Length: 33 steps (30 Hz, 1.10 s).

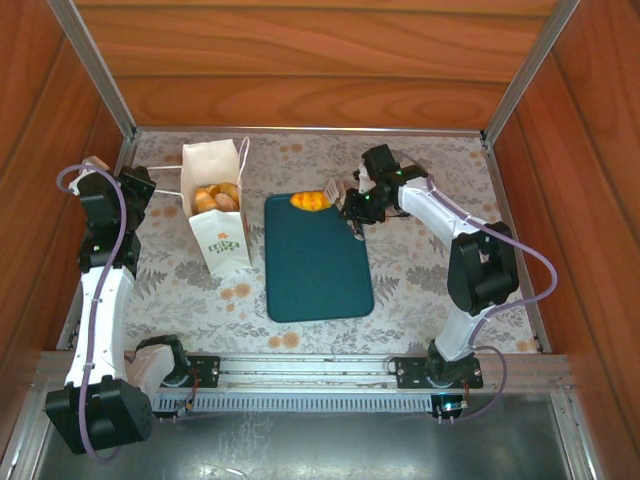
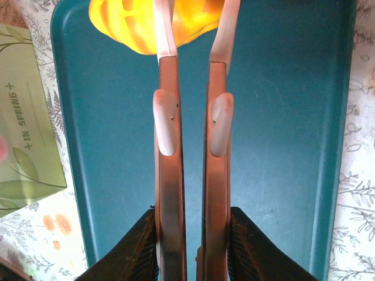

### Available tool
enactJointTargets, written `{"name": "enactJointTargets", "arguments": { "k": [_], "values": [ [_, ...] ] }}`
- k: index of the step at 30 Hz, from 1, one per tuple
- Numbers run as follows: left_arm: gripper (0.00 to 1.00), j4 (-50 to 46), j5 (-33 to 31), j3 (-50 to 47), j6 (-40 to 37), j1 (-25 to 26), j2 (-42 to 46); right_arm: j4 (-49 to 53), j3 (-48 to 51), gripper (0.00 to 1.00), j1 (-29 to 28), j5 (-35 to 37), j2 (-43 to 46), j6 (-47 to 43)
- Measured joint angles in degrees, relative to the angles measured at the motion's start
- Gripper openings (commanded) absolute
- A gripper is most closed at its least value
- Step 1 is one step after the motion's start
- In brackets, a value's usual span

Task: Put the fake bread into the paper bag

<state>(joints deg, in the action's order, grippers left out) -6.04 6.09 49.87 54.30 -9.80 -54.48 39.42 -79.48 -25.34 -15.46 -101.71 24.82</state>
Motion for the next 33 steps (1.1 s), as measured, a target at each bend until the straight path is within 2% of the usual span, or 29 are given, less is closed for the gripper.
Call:
{"name": "enactJointTargets", "arguments": {
  "k": [19, 25, 33],
  "values": [
    [0.00, 0.0, 0.0, 0.0, 0.0, 0.0, -0.2, -0.6, 7.2, 0.32, -0.1, -7.4, 11.8, 4.1],
    [0.00, 0.0, 0.0, 0.0, 0.0, 0.0, -0.3, 1.5, 6.5, 0.34, -0.7, -6.4, 13.3, 1.2],
    [0.00, 0.0, 0.0, 0.0, 0.0, 0.0, -0.3, 4.7, 0.9, 0.33, -2.4, -0.5, 11.6, -5.3]
  ]
}}
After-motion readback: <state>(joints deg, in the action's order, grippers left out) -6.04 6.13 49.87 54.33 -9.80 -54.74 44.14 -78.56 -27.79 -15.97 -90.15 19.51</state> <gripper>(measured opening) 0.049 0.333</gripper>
